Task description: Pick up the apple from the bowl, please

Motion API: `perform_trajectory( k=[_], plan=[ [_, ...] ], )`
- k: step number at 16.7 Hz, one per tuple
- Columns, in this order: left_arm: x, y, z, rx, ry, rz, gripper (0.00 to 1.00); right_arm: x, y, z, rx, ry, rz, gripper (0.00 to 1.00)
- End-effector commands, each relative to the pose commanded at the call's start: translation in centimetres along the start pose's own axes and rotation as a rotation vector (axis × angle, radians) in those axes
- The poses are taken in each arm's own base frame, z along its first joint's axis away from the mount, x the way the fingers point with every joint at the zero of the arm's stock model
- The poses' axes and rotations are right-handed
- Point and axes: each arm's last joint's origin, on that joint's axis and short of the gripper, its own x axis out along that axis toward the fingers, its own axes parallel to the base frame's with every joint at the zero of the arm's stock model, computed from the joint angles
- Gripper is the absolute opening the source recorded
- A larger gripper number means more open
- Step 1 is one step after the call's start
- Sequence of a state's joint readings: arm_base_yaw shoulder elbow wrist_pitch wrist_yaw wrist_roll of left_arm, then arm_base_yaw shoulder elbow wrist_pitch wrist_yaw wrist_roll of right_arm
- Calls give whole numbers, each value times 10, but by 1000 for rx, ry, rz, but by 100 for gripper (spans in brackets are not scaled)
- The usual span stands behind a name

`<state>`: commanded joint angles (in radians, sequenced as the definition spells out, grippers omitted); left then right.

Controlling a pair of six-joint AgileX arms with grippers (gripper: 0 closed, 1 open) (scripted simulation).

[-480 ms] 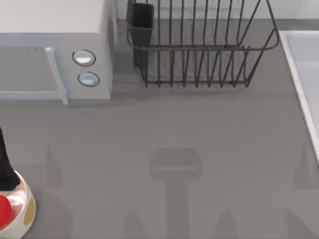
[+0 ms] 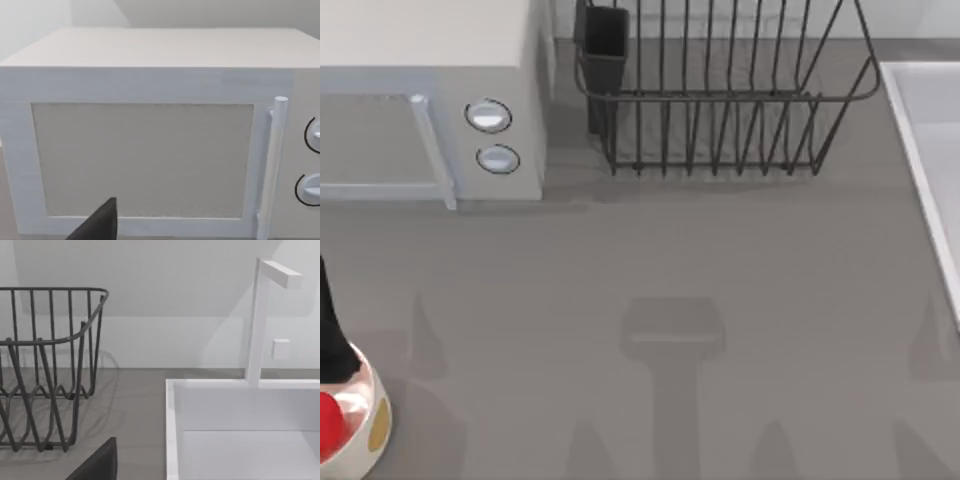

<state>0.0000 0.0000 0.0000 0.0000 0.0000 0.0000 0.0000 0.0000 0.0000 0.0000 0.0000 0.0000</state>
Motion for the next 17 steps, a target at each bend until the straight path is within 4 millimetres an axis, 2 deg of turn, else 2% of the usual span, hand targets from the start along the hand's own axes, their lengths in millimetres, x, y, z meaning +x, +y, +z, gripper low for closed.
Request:
perform_trajectory(
  k=[17],
  plan=[
    [0,0,2,1,15,1,100,0,0,0,0,0,0,100]
  ],
)
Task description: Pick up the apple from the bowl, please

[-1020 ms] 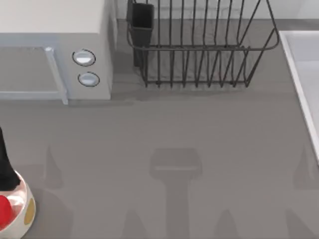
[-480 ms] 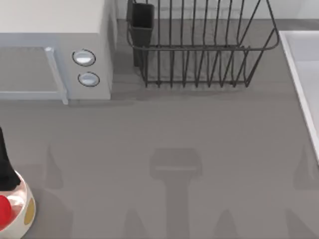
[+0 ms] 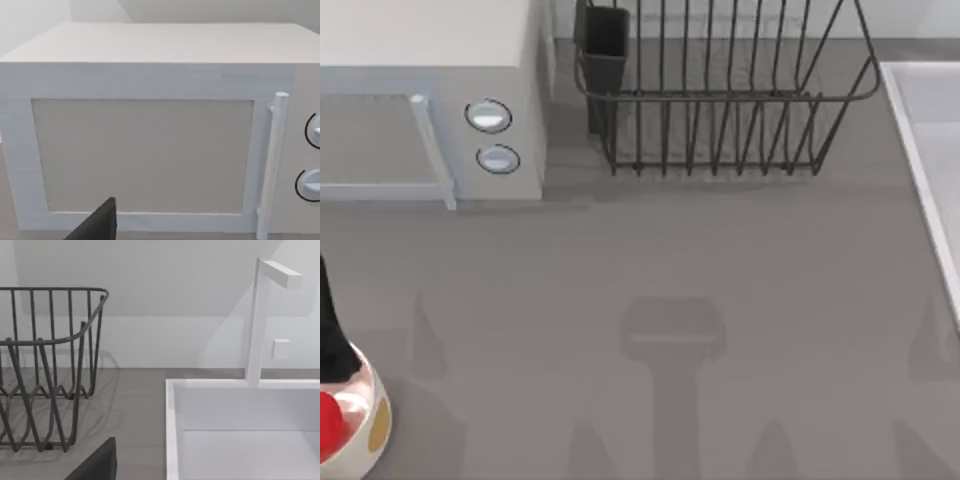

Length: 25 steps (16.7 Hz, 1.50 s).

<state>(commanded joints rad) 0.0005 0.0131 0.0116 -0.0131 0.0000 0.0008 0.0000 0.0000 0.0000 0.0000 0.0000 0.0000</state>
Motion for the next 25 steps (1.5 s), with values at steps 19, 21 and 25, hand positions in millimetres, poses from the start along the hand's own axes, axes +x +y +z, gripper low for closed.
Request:
perform_trajectory(
  k=[19,21,25],
  plan=[
    [80,9,38,16,1524,-15,100,0,0,0,0,0,0,100],
    [83,9,39,16,1556,-17,100,0,0,0,0,0,0,100],
    [82,8,38,18,1553,-19,100,0,0,0,0,0,0,100]
  ],
)
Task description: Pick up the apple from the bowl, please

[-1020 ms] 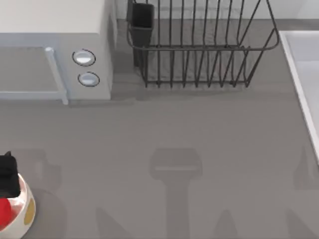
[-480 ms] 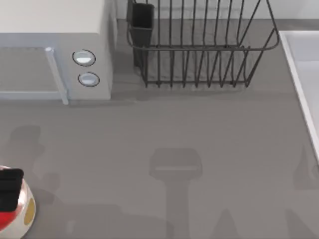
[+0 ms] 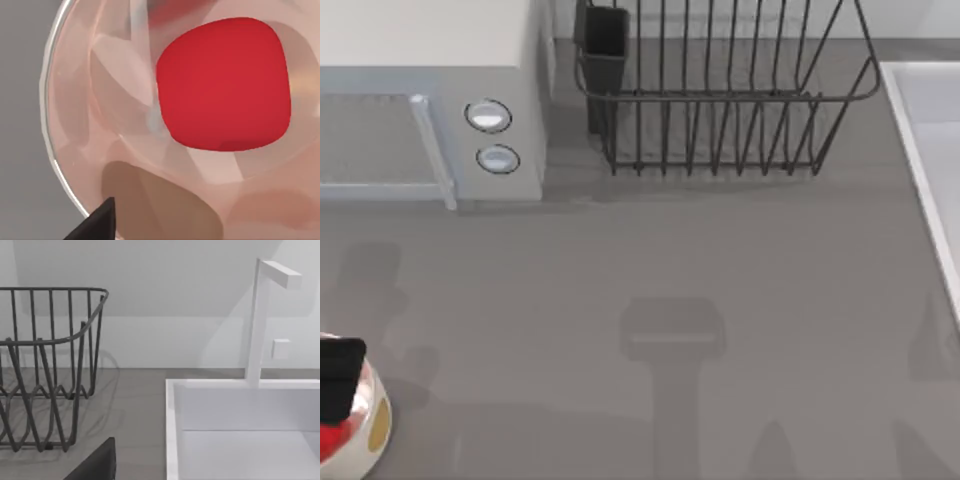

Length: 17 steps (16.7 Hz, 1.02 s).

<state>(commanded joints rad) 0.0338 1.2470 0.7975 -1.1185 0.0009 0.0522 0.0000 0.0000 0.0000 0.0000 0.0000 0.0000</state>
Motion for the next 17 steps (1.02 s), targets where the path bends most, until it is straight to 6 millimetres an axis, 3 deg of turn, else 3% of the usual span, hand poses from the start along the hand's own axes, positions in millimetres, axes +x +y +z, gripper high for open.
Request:
perform_trajectory(
  k=[4,12,17],
  plan=[
    [17,0,3,0,7,0,100,0,0,0,0,0,0,100],
    [93,1,3,-3,-7,0,100,0,0,0,0,0,0,100],
    [101,1,0,-3,3,0,100,0,0,0,0,0,0,100]
  ],
)
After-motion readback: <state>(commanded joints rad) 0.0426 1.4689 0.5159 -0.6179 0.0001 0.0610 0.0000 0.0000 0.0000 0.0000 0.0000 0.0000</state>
